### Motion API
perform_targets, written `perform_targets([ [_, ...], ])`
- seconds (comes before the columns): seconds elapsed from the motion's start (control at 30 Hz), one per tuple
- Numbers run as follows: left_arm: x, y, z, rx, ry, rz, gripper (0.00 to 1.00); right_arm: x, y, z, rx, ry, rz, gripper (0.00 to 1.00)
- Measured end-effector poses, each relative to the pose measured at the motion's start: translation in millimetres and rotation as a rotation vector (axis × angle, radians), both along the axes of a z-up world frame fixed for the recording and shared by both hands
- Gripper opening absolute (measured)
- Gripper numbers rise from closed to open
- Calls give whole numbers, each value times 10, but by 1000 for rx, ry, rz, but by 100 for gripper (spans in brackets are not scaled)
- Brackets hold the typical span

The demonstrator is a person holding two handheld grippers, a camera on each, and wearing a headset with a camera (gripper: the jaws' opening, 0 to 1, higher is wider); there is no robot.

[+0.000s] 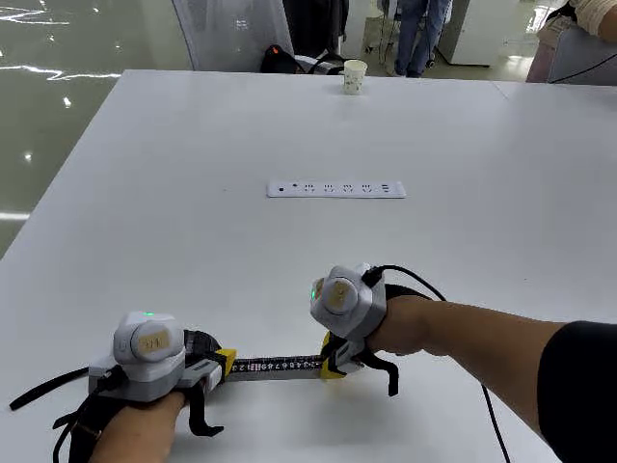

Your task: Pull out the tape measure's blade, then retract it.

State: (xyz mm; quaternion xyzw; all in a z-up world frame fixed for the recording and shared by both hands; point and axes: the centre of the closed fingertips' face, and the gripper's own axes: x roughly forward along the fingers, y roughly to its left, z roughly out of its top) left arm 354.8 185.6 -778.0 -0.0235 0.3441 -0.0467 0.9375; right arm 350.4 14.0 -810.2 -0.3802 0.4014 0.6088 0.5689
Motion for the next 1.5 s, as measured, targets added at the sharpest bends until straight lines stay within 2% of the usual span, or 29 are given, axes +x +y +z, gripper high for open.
perform_targets([
  [1.03,-2,-13,2,-1,3,-4,62,-23,111,3,0,6,-2,10],
  [1.23,-2,-12,1,-5,6,-6,62,-33,137,-1,-1,-5,17,10],
  [1.5,-5,-17,-1,-10,7,-9,62,-32,174,4,15,-5,9,10],
])
